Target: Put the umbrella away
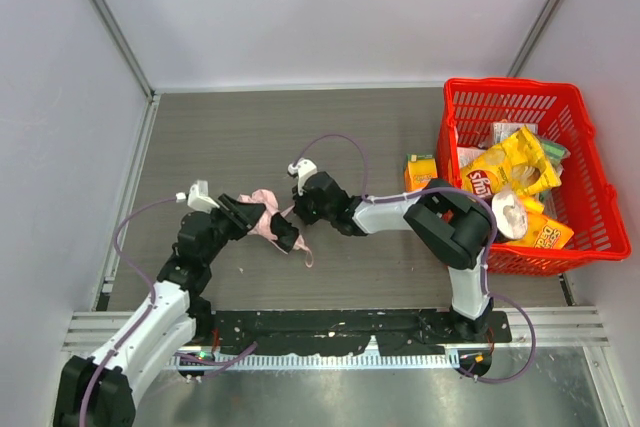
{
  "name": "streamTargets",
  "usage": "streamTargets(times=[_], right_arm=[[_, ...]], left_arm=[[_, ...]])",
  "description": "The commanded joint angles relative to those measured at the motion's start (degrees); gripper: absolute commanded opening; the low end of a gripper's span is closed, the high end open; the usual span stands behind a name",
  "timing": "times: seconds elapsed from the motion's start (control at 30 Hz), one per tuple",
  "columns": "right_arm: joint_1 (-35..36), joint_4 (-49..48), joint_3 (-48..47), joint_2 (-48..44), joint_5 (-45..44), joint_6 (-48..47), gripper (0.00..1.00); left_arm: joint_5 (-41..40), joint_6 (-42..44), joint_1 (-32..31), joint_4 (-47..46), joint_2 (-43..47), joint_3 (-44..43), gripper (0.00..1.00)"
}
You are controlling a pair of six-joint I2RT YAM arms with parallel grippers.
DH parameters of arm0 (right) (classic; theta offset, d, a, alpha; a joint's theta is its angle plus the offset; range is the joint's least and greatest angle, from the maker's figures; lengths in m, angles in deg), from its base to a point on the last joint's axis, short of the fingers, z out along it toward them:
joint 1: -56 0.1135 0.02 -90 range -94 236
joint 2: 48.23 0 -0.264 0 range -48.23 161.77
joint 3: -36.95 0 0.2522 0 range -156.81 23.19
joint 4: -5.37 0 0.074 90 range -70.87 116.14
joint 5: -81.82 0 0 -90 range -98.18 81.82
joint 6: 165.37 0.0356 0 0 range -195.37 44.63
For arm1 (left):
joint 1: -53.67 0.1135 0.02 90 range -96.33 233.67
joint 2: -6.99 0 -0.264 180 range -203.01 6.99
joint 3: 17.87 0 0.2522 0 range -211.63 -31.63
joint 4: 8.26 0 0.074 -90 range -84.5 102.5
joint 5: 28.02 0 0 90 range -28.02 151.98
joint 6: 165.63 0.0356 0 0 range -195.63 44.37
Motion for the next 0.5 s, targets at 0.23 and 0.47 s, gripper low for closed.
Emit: streamTargets(times=[0.23,0.47], right_arm=[[-5.06,3.32,4.87,-2.48,8.34,1.05,0.01],[-5.06,-3.97,11.29,-7.93,28.90,14.73,0.01]], left_arm=[[-3.10,-11.95,0.14,0.59,8.61,-3.70,0.00],[-13.02,-13.56,0.14,-3.37,6.42,-15.04,0.00]])
